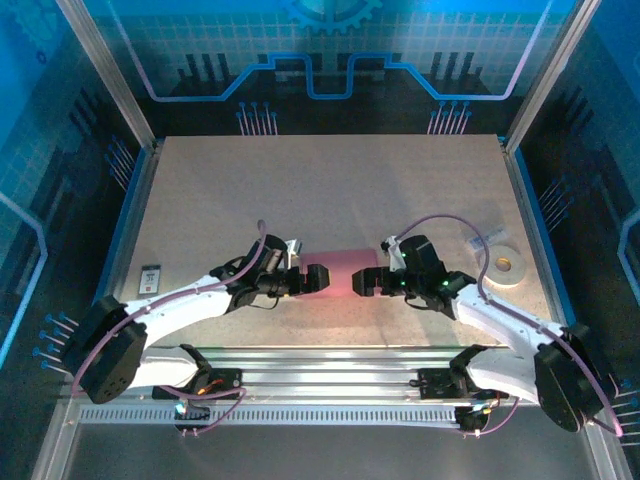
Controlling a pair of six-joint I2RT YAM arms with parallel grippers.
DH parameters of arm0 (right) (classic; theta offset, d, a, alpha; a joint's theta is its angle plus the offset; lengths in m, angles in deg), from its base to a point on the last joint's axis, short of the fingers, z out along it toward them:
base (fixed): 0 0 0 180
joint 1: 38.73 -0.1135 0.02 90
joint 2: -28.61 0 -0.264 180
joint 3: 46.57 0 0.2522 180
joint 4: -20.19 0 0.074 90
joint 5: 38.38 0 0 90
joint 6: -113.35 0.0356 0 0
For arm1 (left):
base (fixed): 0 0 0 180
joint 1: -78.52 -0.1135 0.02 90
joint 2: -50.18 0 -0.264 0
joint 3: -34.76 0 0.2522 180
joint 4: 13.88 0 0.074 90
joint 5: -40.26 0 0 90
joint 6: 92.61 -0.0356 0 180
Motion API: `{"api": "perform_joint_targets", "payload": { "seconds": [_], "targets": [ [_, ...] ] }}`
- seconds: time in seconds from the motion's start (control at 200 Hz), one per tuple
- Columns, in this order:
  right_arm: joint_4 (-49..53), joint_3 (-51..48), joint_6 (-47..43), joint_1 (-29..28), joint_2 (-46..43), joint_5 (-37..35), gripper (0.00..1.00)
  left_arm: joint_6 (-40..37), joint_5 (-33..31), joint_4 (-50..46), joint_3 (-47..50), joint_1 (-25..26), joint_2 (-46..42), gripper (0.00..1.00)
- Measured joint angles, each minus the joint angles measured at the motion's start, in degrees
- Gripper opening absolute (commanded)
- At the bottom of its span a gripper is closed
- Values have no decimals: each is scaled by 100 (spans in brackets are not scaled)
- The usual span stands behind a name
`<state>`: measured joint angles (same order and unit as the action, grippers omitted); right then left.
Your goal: Fold the paper box
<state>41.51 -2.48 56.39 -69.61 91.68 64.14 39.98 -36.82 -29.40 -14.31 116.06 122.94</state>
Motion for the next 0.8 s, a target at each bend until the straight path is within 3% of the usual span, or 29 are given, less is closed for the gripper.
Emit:
{"api": "perform_joint_targets", "payload": {
  "seconds": [0.265, 0.801],
  "targets": [
    [776, 470, 348, 20, -407, -61, 100, 264, 50, -560, -402, -13, -420, 99],
    [1681, 949, 1486, 17, -863, -354, 100, 1005, 459, -1211, -1032, -76, -413, 99]
  ]
}}
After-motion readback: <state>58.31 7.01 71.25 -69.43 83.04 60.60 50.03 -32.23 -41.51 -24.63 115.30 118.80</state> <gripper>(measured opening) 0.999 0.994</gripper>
